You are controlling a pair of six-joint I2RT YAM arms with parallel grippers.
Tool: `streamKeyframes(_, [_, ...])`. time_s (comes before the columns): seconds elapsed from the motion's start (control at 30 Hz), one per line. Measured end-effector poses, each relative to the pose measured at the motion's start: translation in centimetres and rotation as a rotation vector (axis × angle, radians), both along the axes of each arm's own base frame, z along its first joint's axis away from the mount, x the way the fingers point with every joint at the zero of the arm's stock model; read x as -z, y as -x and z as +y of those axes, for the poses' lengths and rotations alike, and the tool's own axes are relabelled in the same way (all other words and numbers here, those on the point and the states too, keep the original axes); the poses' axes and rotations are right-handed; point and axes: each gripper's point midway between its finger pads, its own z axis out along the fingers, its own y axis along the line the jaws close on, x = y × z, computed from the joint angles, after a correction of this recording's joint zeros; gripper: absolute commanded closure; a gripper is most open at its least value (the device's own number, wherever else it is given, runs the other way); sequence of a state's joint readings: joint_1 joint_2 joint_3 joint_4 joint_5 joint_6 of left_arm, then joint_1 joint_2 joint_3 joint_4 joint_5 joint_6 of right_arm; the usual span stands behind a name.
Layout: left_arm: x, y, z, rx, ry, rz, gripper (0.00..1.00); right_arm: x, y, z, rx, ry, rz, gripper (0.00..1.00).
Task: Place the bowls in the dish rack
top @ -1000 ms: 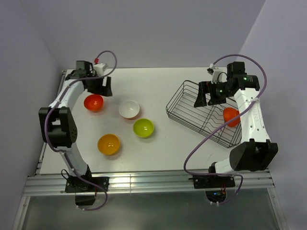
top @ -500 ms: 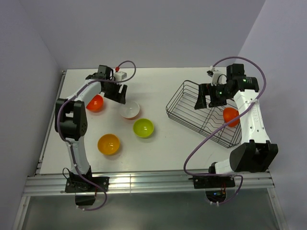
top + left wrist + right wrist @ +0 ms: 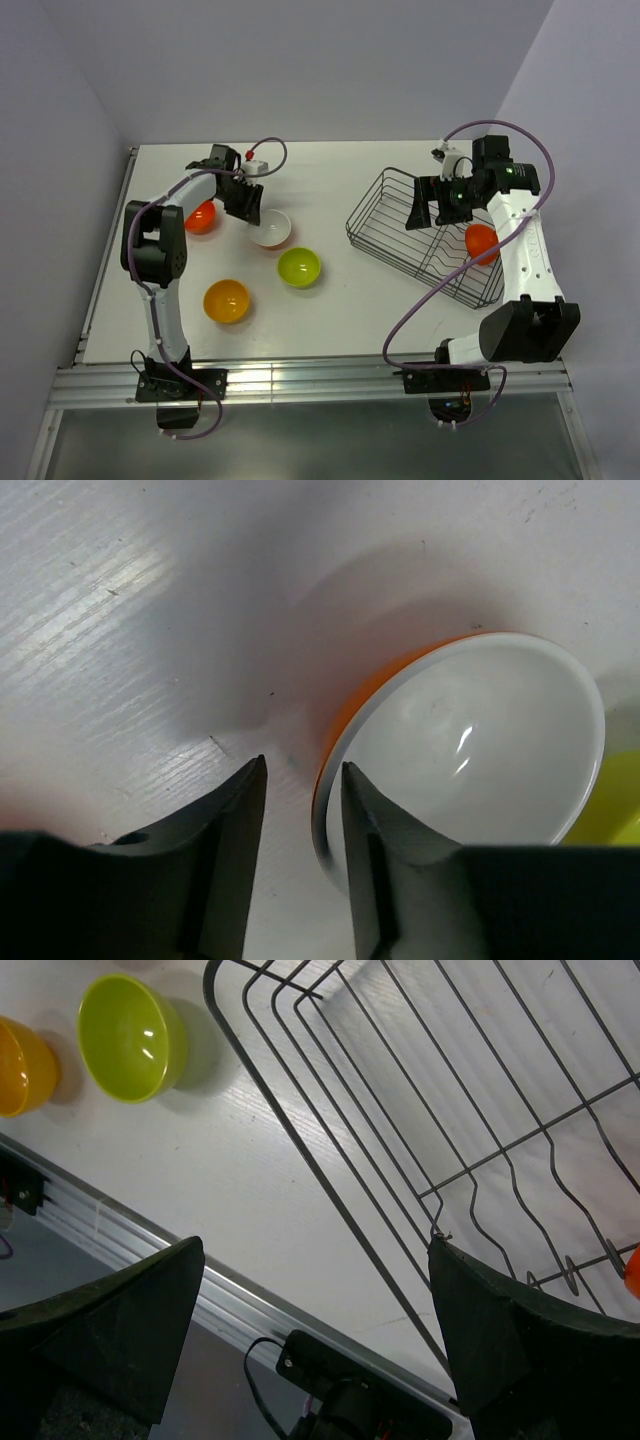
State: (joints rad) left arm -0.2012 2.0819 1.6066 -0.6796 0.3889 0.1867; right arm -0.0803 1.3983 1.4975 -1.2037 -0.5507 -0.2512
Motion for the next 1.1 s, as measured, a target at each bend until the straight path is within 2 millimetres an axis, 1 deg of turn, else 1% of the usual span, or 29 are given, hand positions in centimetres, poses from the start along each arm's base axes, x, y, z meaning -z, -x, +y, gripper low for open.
streamKeyframes(0.07, [0.2,0.1,-0.1,-0.002,0.007,0.012,0.65,-0.1,0.0,0.0,0.0,0.0,-0.002,0.0])
streamKeyframes(0.1, [0.3,0.2,-0.1,-0.005,0.008,0.016,0.71,-0.1,0.0,0.0,0.0,0.0,-0.003,0.0])
streamKeyframes(0.17, [0.4,0.3,-0.2,-0.013,0.013,0.025,0.78,-0.1,0.1,0.0,0.0,0.0,-0.007,0.0])
streamKeyframes(0.2, [0.4,0.3,-0.2,-0.016,0.016,0.028,0.86,-0.1,0.0,0.0,-0.001,-0.001,-0.01,0.0])
streamKeyframes(0.23, [0.4,0.3,-0.3,-0.019,0.018,0.03,0.91,-0.2,0.0,0.1,-0.001,-0.004,-0.011,0.0])
streamKeyframes(0.27, [0.4,0.3,-0.3,-0.02,0.018,0.03,1.0,-0.2,0.1,0.2,0.0,-0.008,-0.01,0.0])
streamKeyframes(0.37, [0.4,0.4,-0.3,-0.025,0.019,0.035,1.0,-0.3,0.1,0.3,0.003,-0.019,-0.009,0.0])
streamKeyframes(0.47, [-0.1,0.3,-0.3,-0.035,0.022,0.043,1.0,-0.6,-0.3,0.5,0.018,-0.034,-0.019,0.0])
streamKeyframes(0.57, [-1.5,-0.4,-0.5,-0.055,0.062,0.036,1.0,-1.5,-0.8,0.9,0.036,-0.07,-0.056,0.0])
streamKeyframes(0.67, [-4.1,-1.6,-1.0,-0.092,0.18,0.015,1.0,-2.8,-1.2,2.0,0.051,-0.142,-0.089,0.0])
streamKeyframes(0.73, [-6.2,-1.8,-1.2,-0.125,0.268,0.0,1.0,-3.8,-1.5,3.0,0.057,-0.221,-0.099,0.0])
streamKeyframes(0.8, [-9.3,-1.9,-1.4,-0.157,0.366,-0.039,1.0,-4.4,-1.8,4.1,0.06,-0.309,-0.11,0.0])
streamKeyframes(0.87, [-12.3,-1.3,-1.9,-0.172,0.453,-0.076,1.0,-4.4,-1.7,5.3,0.086,-0.412,-0.087,0.0])
streamKeyframes(0.93, [-15.7,-0.6,-2.9,-0.165,0.545,-0.12,1.0,-4.3,-1.4,6.2,0.107,-0.483,-0.059,0.0])
streamKeyframes(1.0, [-18.7,0.2,-3.9,-0.147,0.628,-0.151,1.0,-4.6,-1.6,7.1,0.124,-0.537,-0.043,0.0])
streamKeyframes(1.1, [-21.9,1.2,-5.2,-0.122,0.743,-0.161,1.0,-6.2,-2.1,8.6,0.115,-0.591,-0.07,0.0])
